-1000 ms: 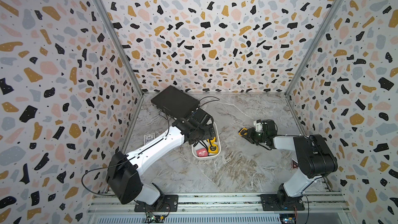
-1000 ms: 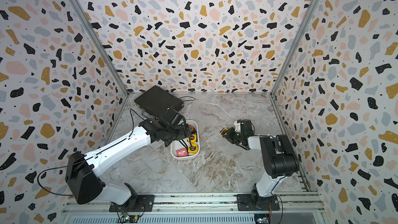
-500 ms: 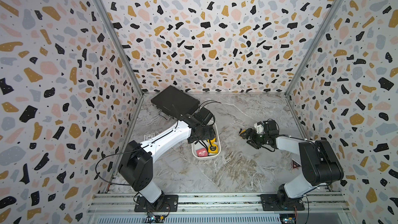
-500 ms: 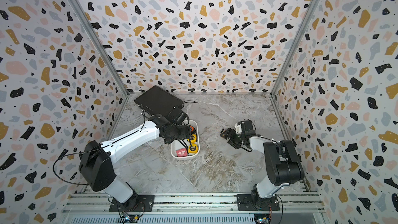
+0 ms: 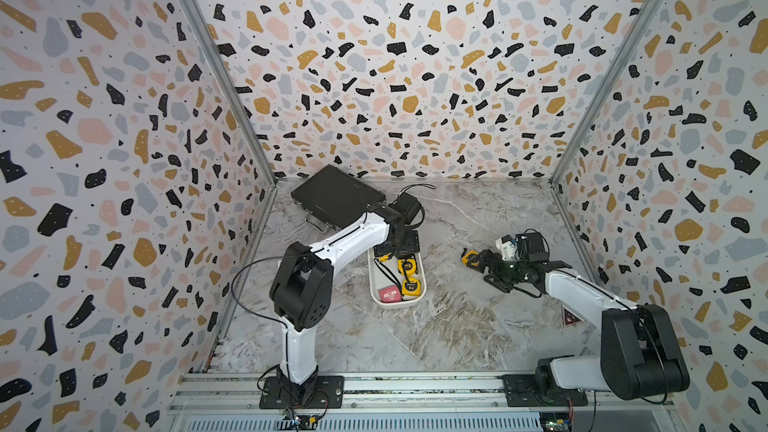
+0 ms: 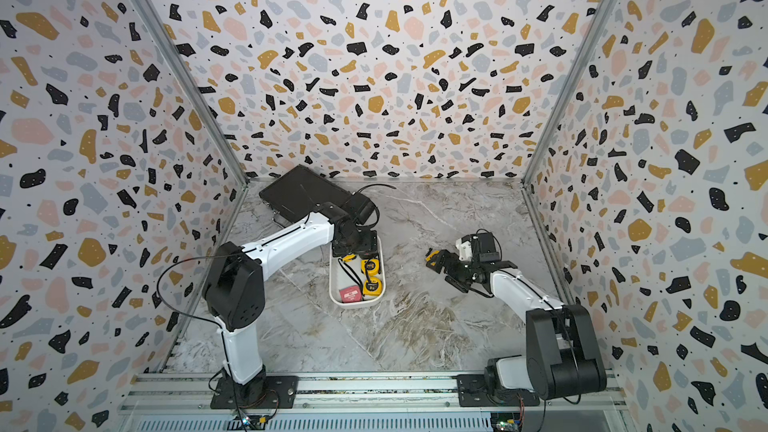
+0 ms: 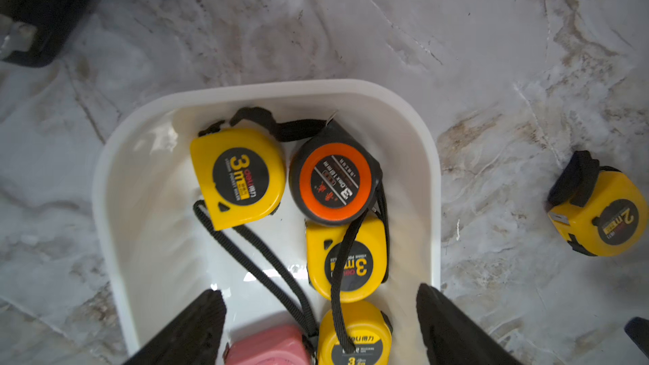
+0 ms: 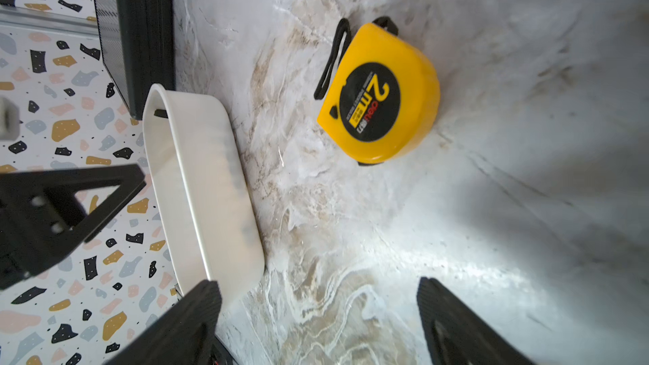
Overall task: Take the tape measure out of the storage box
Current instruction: Place the tape measure at the center of the board, then pick up the tape measure from the storage box.
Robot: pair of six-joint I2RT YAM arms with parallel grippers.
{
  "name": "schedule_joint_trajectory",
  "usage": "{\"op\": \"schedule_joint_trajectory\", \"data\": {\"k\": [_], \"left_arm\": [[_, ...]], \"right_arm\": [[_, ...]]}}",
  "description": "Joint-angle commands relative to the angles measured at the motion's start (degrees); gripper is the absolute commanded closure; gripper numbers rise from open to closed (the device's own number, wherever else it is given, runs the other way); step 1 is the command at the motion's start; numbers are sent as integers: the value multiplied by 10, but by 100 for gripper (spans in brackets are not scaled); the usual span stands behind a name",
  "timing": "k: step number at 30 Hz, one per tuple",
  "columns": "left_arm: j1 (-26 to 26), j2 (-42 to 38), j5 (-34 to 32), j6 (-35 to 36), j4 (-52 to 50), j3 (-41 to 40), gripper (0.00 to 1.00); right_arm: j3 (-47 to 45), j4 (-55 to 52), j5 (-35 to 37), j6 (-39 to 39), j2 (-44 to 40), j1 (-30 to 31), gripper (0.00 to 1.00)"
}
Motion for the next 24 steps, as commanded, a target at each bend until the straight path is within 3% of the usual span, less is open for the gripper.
{"op": "schedule_joint_trajectory", "data": {"k": [1,11,24], "left_arm": [[6,34,10,9,-2,44,14],[14,100,0,-10,-23,106,24],[14,141,1,-23,-36,133,26]], "right_arm": [[-3,-45,2,-22,-19,-2,6],[-12,-42,-5,-25,-18,-2,6],[-6,-35,-12,-29,-1,-4,6]]}}
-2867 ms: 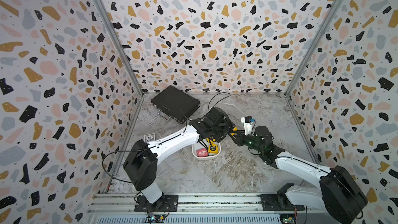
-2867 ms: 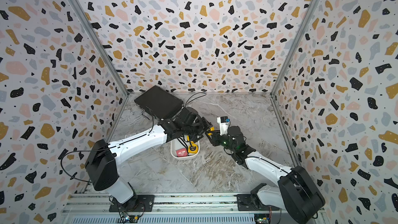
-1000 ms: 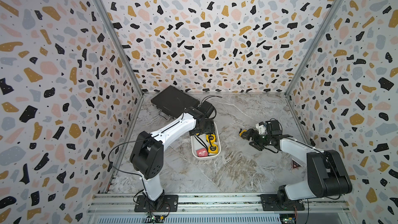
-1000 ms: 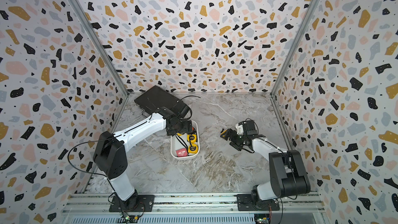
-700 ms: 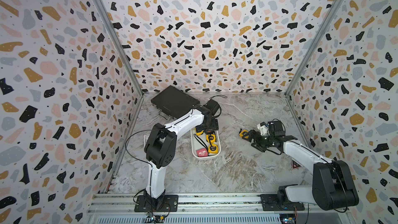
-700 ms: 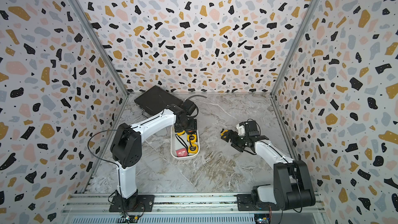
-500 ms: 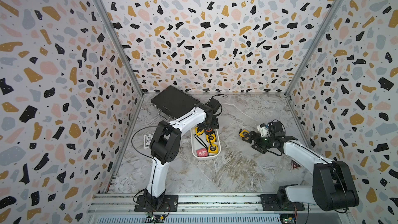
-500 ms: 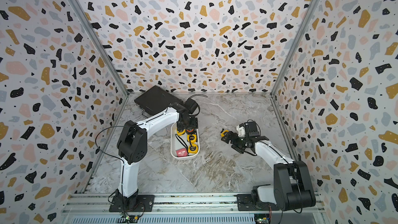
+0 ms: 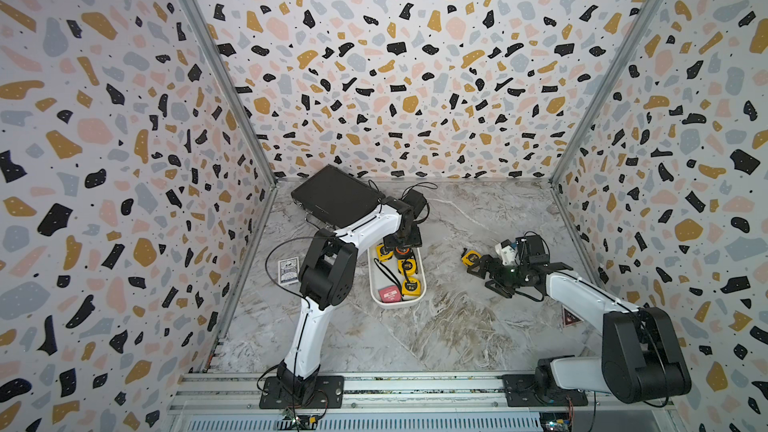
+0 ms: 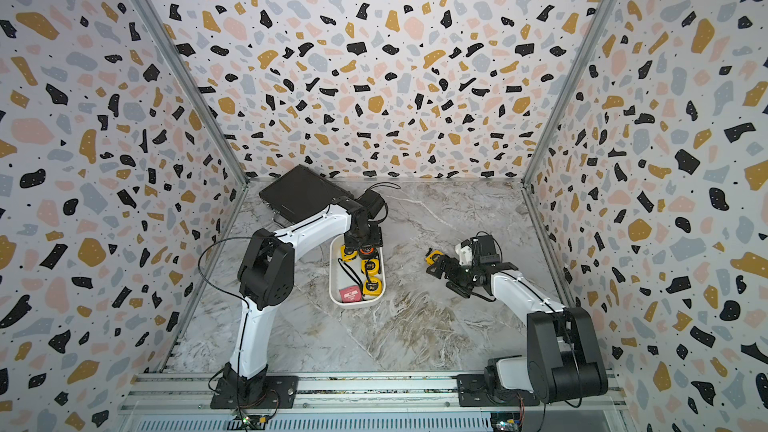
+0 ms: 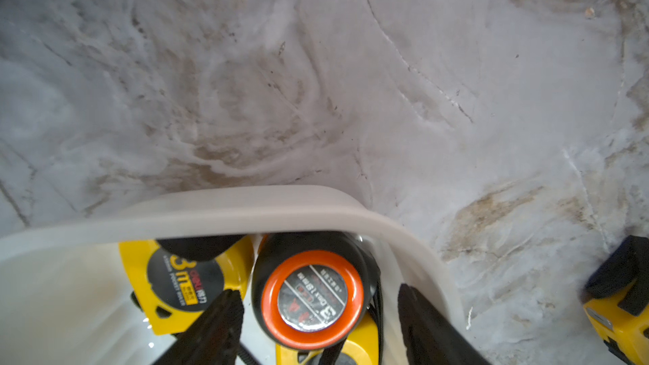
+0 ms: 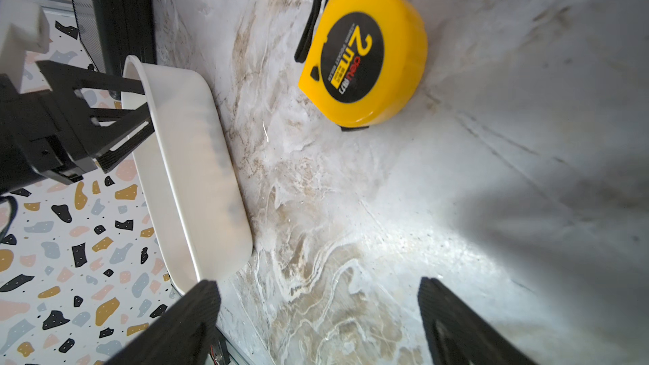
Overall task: Take the tape measure out of the storage box
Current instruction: Pick up the tape measure from the storage box.
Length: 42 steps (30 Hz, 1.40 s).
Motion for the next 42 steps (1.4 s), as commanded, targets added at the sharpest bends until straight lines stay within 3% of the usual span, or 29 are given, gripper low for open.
{"op": "schedule_joint_trajectory", "data": {"k": [1,14,31,35,39,42], "left_arm": [[2,11,-3,-7,-11,17,26],[2,45,-15,-7,-50,52,33],[2,79,-18,-1,-98,83,29],[2,74,-16,-2,-90,76,37],[2,69,-17,-3,-93,81,62],[2,47,-17,-7,-92,77,75]], "right_arm": [[3,-6,-4,-9,-1,-2,6],[5,0,-6,-7,3,-2,6],[1,18,-15,0,9,-2,6],[1,19,-15,0,9,-2,7],[2,18,-16,0,5,-2,7],[4,20,-21,-1,1,-2,7]]}}
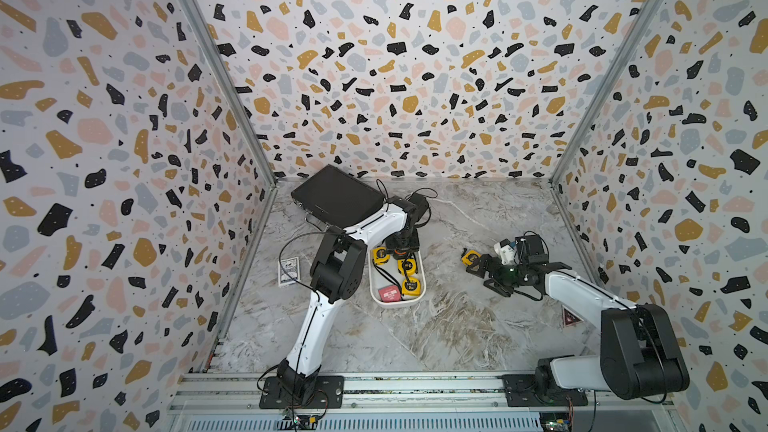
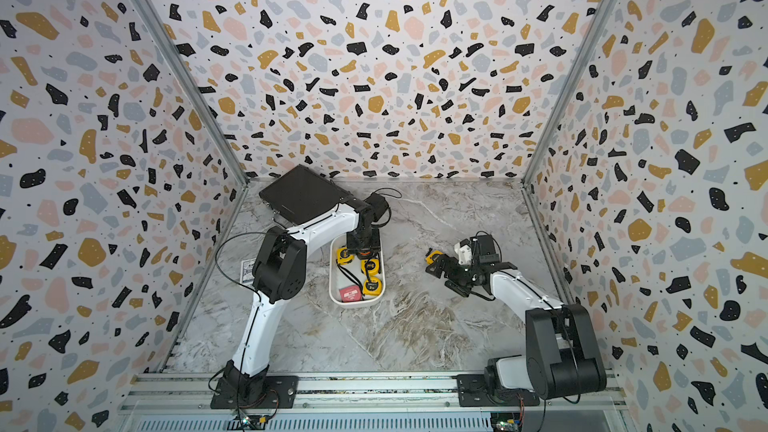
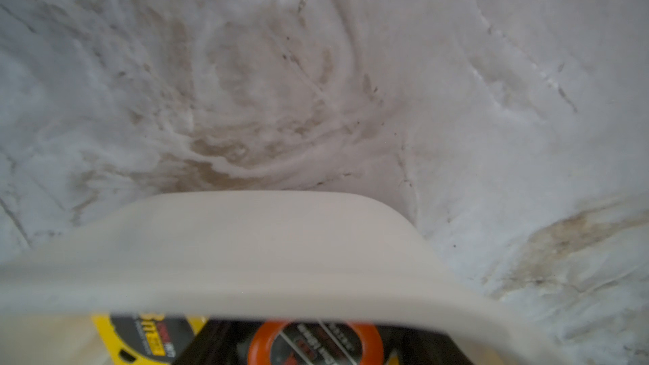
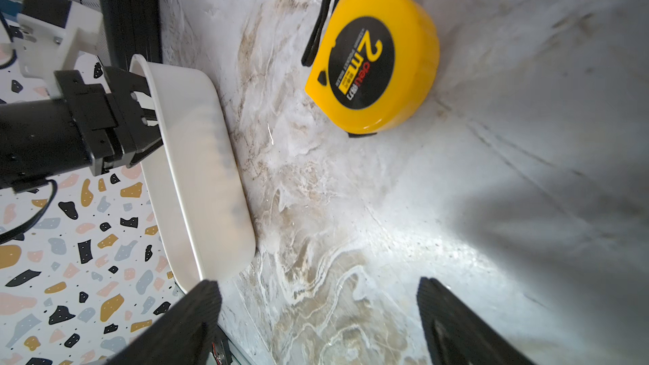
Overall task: Take the tape measure out of the storage box
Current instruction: Pick up the tape measure from the storage box.
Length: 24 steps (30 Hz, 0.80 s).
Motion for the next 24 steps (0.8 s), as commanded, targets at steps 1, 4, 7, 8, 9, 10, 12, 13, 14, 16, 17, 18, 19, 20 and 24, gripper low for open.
{"op": "schedule_joint_trajectory", "data": {"k": [1,4,7,8,9,10,12,13,14,16,17,18,19,20,24], "left_arm": [[3,-32,-8,-6,-15,5,79],[0,-64,-12,-11,-15,-2,88],[-2,-95,-16,-15,-16,-14,92],[-4,-106,-16,-16,-16,-19,93],[-5,-113,-16,-19,-17,-25,93],[-6,-123,-16,-21,-16,-31,93],[-8,-142,-13,-25,-13,-47,94],[-9,-152,-10,-29,-11,-56,96],[-10,-163,-6,-32,-8,-64,97],[-14,-182,1,-37,-1,-77,99],[-16,-193,4,-40,0,-81,100],[-19,-201,9,-43,1,-84,100],[-22,-212,13,-49,2,-86,100],[-26,-223,19,-56,4,-89,100],[-43,-267,37,-100,32,-101,100]], "right_arm": [[5,3,-12,-3,-10,-2,7],[9,4,-16,-6,-13,-1,7],[13,5,-21,-7,-13,-1,7],[15,5,-22,-7,-14,-1,7],[15,6,-23,-6,-14,-1,7],[17,8,-24,-6,-15,0,7],[16,9,-25,-5,-18,1,7],[17,10,-26,-5,-18,1,7],[17,12,-27,-4,-21,3,7],[17,16,-28,-3,-26,9,6],[17,20,-28,-2,-30,13,6],[16,25,-28,0,-34,17,6],[14,33,-28,2,-40,22,6],[11,42,-25,5,-48,29,6],[0,82,-7,16,-83,56,6]]}}
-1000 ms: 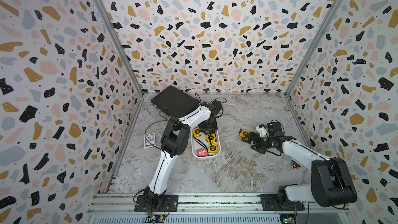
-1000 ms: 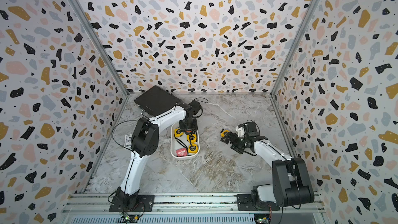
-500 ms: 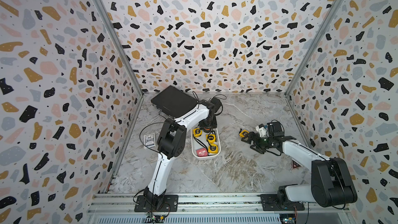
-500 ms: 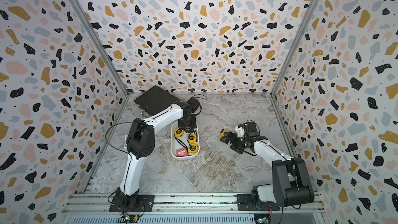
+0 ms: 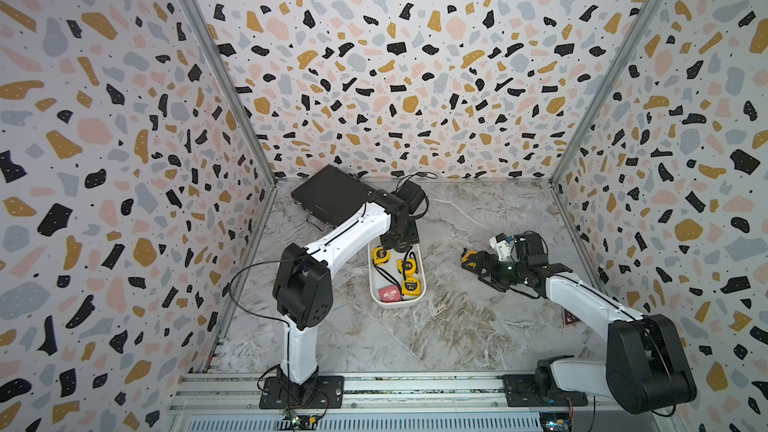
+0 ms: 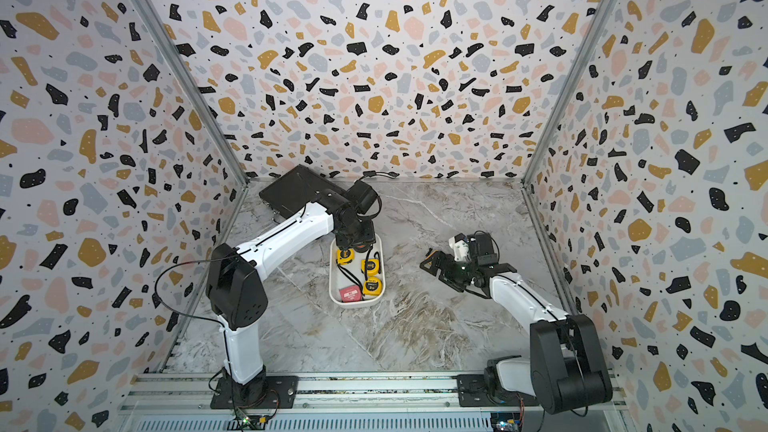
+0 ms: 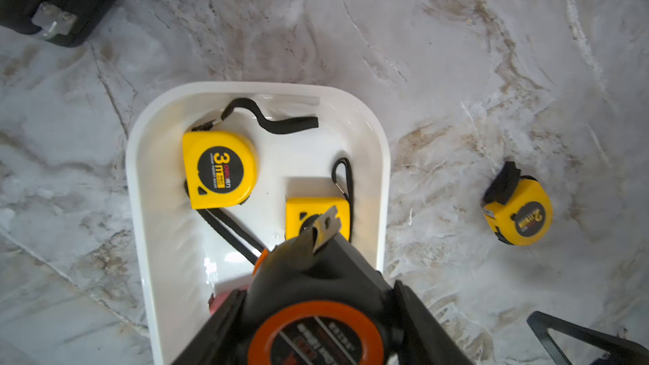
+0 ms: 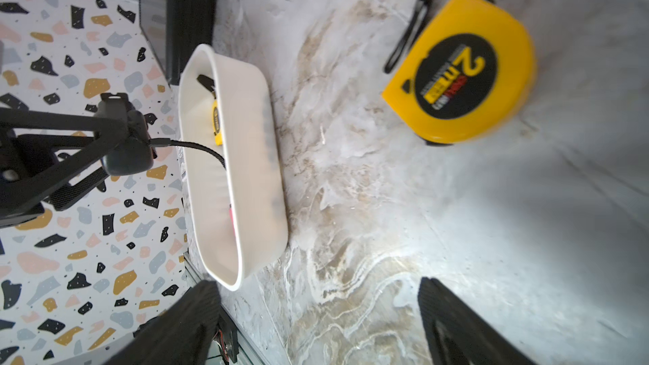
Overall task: Take the tape measure out of the storage box
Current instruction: Pick up the tape measure from the storage box, then place the tape measure at the center of the board.
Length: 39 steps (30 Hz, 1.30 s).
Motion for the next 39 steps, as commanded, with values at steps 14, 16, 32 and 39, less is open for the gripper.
{"op": "schedule_joint_trajectory", "data": {"k": [14,16,32,39], "left_arm": [[-65,-94,108,-198,165,-47,100],[-76,-89,119,-217,187,-52,100],[-109,-87,189,-294,291,-103,100],[-122,-93,204,-311,318,-123,100]], "right_arm": [[-59,172,97,32,-172,101,6],[-71,189,112,33,-187,109,6],[-116,295,128,55,-198,122,7],[-116,322,124,59,-174,125,12]]}}
